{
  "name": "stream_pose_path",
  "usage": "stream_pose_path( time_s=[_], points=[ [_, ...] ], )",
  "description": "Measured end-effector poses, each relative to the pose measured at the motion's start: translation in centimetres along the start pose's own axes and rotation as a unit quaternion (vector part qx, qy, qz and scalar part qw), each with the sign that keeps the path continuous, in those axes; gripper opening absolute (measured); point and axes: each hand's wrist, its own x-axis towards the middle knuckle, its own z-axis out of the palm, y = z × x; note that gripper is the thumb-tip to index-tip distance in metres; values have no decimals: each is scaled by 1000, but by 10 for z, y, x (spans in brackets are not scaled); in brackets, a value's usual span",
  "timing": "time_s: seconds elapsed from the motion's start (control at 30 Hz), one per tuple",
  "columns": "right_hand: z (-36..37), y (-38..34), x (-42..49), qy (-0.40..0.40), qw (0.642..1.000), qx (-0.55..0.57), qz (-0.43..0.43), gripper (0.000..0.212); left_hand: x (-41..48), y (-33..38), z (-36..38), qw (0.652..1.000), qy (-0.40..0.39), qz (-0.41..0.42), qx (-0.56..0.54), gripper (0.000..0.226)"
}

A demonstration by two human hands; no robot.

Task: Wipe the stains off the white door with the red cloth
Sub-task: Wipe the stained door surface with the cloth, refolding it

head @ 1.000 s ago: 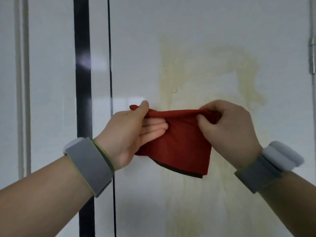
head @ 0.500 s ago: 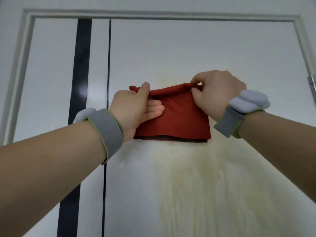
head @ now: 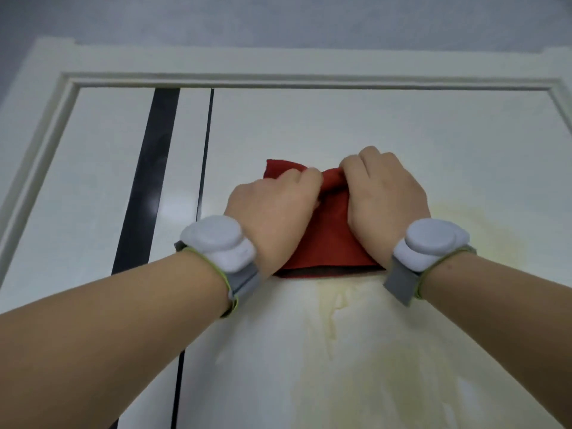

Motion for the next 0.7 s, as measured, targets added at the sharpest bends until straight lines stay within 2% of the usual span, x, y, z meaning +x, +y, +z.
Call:
stream_pose_path(
  time_s=[0.03,0.07,0.13,0.2,0.27,0.37,0.47,0.53,0.6,0.7],
  points=[
    [4,2,-5,11,1000,11,3,18,-3,1,6,998,29,54,27,11],
    [7,4,-10,21,999,27,7,17,-4,2,9,995,45,74,39,12],
    [11,7,-19,32,998,49,0,16,0,-1,19,990,109,72,44,11],
    [13,7,-25,31,998,53,-19,26,4,-7,27,984,152,72,65,15],
    [19,9,-26,24,997,69,-15,37,4,-13,31,982,146,71,95,29],
    [24,10,-25,19,997,75,-7,49,1,-16,28,977,147,67,137,31],
    [25,11,-25,11,998,57,-19,54,-4,-15,28,963,193,137,130,20],
    [25,12,-25,2,999,53,-13,57,-6,-12,26,956,207,178,109,28],
    [24,12,-26,-8,999,48,-13,59,-6,-11,25,956,192,197,99,34],
    [22,11,-27,-20,999,42,-8,62,-4,-14,29,969,138,180,95,31]
  ],
)
